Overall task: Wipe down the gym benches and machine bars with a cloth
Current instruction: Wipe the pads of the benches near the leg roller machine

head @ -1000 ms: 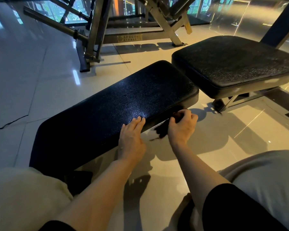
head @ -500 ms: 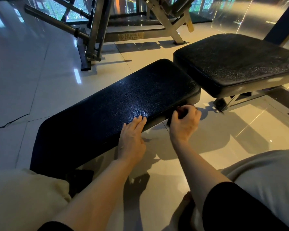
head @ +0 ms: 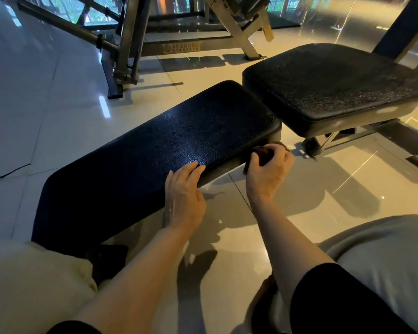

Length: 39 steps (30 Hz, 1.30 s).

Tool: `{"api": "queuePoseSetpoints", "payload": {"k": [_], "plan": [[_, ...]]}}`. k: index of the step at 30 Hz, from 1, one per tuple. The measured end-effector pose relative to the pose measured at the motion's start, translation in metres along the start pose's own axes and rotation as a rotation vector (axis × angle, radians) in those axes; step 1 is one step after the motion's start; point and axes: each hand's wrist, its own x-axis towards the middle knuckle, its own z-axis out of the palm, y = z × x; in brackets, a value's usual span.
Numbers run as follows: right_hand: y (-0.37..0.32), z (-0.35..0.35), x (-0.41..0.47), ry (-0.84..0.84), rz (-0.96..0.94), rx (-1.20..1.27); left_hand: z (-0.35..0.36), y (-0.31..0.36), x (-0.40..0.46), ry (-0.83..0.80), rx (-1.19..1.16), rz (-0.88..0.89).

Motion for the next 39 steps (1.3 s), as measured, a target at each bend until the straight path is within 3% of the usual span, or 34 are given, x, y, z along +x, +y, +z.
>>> {"api": "queuePoseSetpoints", "payload": {"k": [2,5,7,11,13,15,20,26,31,34,39], "plan": [[-0.003,0.003,-0.014,-0.083,-0.069,-0.018,0.001,0.007,0.007,0.007,-0.022,0.04],[-0.001,0.006,-0.056,-0.336,-0.224,0.016,0.003,0.017,0.021,0.006,-0.061,0.094],[0.001,0.001,-0.06,-0.383,-0.249,0.031,0.004,0.023,0.027,-0.026,-0.077,0.126],[-0.005,-0.011,0.001,-0.058,-0.101,0.042,0.006,0.032,0.032,-0.061,-0.094,0.132],[-0.009,-0.014,0.026,0.01,0.0,0.07,0.011,0.035,0.031,-0.07,-0.083,0.144],[-0.009,-0.011,0.022,-0.034,-0.032,0.048,0.018,0.037,0.029,-0.081,-0.057,0.166],[0.005,-0.01,-0.025,-0.327,-0.177,0.083,0.025,0.039,0.029,-0.074,-0.056,0.141],[0.008,-0.02,0.039,-0.045,-0.015,0.106,0.023,0.045,0.027,-0.111,-0.061,0.078],[0.008,-0.016,0.008,-0.257,-0.195,0.083,0.027,0.044,0.028,-0.08,-0.027,0.087],[0.012,-0.018,0.002,-0.33,-0.207,0.091,0.028,0.045,0.027,-0.086,-0.005,0.102],[0.008,-0.026,0.037,0.058,-0.009,0.12,0.028,0.048,0.027,-0.088,0.011,0.073]]}}
